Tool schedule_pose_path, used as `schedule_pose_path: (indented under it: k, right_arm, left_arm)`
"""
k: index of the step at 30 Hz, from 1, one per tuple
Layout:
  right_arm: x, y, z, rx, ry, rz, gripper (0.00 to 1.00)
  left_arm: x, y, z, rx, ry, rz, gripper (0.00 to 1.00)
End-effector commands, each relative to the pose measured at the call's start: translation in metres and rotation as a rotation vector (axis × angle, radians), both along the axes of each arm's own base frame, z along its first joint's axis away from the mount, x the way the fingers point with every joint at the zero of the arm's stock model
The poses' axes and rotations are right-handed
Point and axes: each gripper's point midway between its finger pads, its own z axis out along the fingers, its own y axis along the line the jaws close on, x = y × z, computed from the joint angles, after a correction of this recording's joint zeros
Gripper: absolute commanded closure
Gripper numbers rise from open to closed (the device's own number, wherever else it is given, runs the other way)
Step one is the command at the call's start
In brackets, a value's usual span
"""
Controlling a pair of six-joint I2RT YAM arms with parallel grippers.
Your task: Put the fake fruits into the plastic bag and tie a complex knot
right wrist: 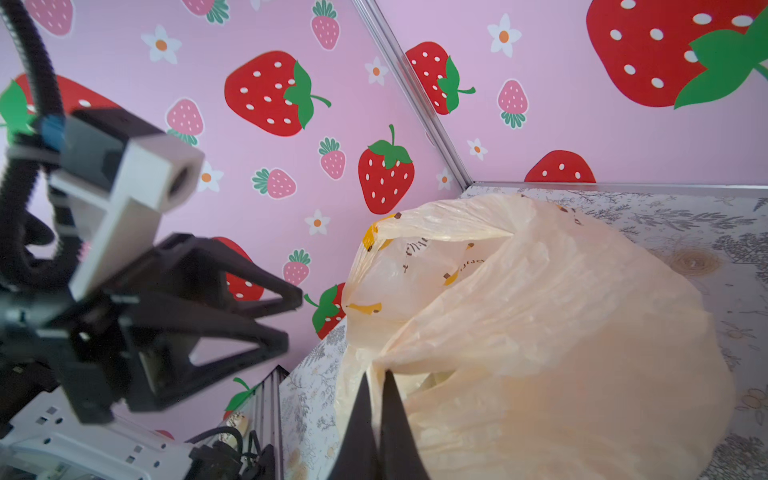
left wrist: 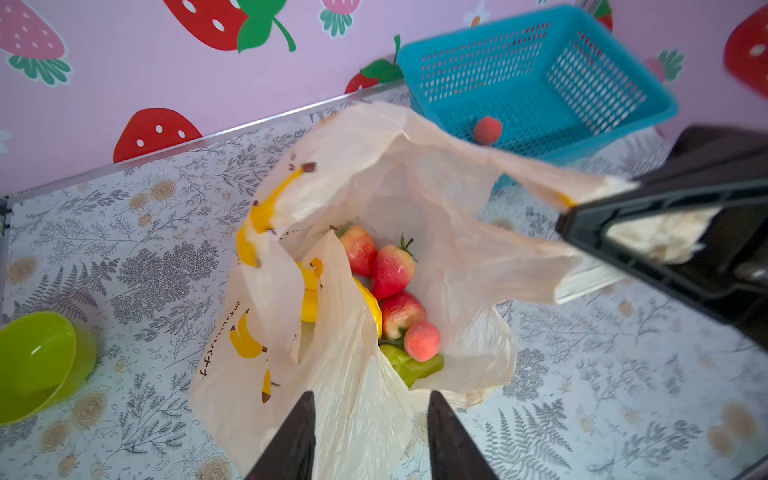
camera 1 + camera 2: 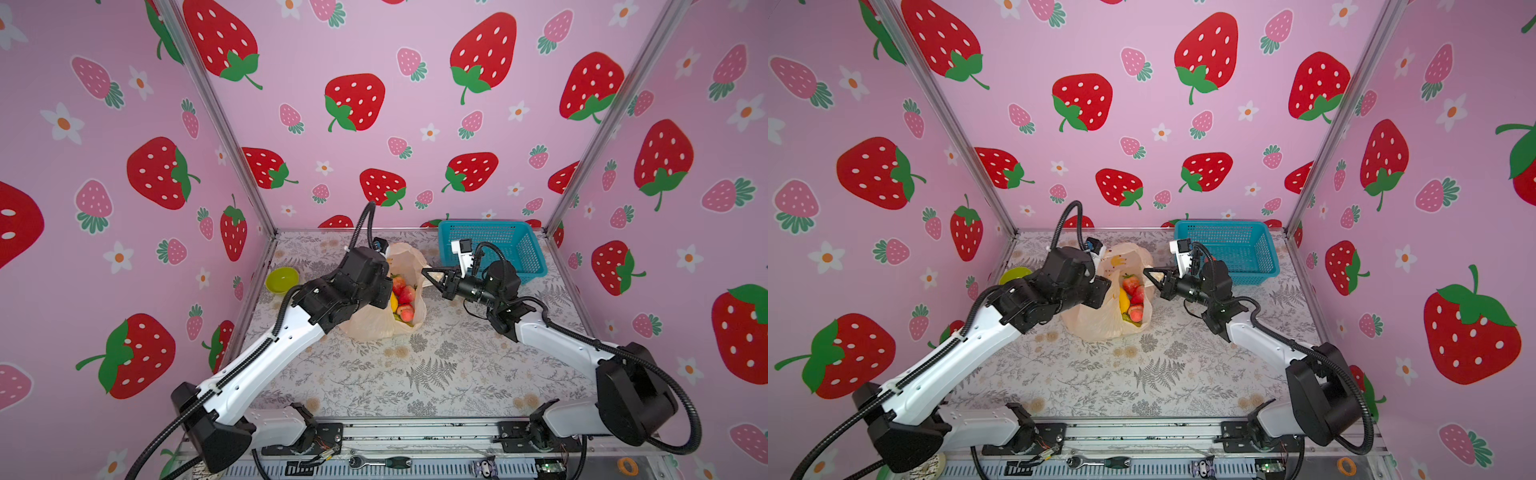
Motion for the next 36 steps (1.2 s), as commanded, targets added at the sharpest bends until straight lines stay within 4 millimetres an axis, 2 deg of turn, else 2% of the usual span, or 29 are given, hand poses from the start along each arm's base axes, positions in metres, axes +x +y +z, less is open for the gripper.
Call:
schedule_pose_path:
  k: [1, 6, 11, 17, 21, 24, 29, 32, 36]
  right_arm:
    - [-0.004, -0.006, 0.019, 0.104, 0.022, 0.028, 1.0]
    - [0.0, -0.017, 0.018, 0.124, 0.048, -0.009, 1.0]
    - [0.001, -0.024, 0.018, 0.149, 0.059, -0.03, 1.0]
    - [0.002, -0.029, 0.018, 0.164, 0.066, -0.052, 1.0]
    - [0.004, -0.031, 0.017, 0.164, 0.063, -0.066, 1.0]
    - [0.005, -0.033, 0.015, 0.151, 0.061, -0.075, 1.0]
    - [0.01, -0.039, 0.013, 0.132, 0.043, -0.116, 1.0]
    - [0.012, -0.039, 0.016, 0.126, 0.03, -0.129, 1.0]
    - [0.016, -0.042, 0.018, 0.121, 0.02, -0.162, 1.0]
  left_arm:
    - [0.009, 0.002, -0.005, 0.191, -0.05, -0.035, 0.55]
    - [0.018, -0.02, -0.023, 0.295, -0.045, -0.119, 0.54]
    - [0.041, -0.013, -0.036, 0.427, -0.062, -0.054, 0.53]
    - [0.063, -0.001, -0.049, 0.586, -0.093, -0.005, 0.37]
    - [0.074, 0.007, -0.066, 0.609, -0.064, 0.025, 0.37]
    - [0.078, 0.012, -0.07, 0.609, -0.058, 0.047, 0.49]
    - [0.075, 0.015, -0.062, 0.53, -0.056, 0.058, 0.85]
    - [0.069, 0.011, -0.057, 0.422, -0.039, 0.046, 1.0]
    - [0.063, 0.008, -0.048, 0.323, -0.025, 0.033, 1.0]
